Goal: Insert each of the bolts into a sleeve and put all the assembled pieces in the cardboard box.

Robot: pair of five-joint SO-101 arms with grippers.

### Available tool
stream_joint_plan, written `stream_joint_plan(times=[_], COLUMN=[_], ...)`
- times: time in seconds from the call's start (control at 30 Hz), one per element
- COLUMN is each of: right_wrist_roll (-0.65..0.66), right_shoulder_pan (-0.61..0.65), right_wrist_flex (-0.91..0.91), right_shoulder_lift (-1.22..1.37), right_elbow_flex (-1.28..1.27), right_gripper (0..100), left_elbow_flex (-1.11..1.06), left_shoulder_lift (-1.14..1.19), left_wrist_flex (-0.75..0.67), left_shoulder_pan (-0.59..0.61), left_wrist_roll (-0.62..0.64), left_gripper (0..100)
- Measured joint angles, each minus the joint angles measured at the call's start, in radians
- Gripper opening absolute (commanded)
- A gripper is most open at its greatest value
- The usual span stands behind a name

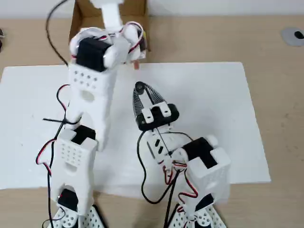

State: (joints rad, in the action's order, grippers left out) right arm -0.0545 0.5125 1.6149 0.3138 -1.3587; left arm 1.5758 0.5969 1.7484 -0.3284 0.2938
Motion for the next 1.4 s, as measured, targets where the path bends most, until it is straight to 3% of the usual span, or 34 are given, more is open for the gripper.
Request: stream_joint_plan(times=[0.17,0.4,0.6,0.77,0.97,1.1,1.3,1.4], right_wrist_roll=[-0.041,-0.083,-0.097,-0.097,-0.097,-0.097,-0.097,-0.097], right_shoulder_pan=[0.000,0.000,0.000,0.000,0.000,0.000,0.000,0.000], right_wrist_flex=[-0.146,-0.350,-0.385,-0.387,-0.390,-0.390,-0.390,-0.390], right_shoulder_lift=[-0.075,-0.236,-0.270,-0.270,-0.270,-0.270,-0.270,-0.270], right_elbow_flex=[0.000,-0.002,-0.014,-0.014,-0.014,-0.014,-0.014,-0.014], right_gripper=[1.0,1.0,1.0,1.0,1.0,1.0,1.0,1.0], left_elbow_flex=[0.048,0.051,0.055,0.058,0.058,0.060,0.060,0.058], left_shoulder_lift=[-0.029,-0.031,0.044,0.018,-0.077,-0.080,0.107,0.259], left_wrist_flex=[0.000,0.003,-0.100,-0.158,-0.015,0.005,-0.008,-0.110], left_shoulder_pan=[0.000,-0.009,0.068,0.046,0.005,0.023,0.078,0.126], left_wrist_roll=[0.006,-0.107,-0.247,-0.328,-0.258,-0.196,-0.172,-0.170], left_gripper=[1,1,1,1,1,1,1,0])
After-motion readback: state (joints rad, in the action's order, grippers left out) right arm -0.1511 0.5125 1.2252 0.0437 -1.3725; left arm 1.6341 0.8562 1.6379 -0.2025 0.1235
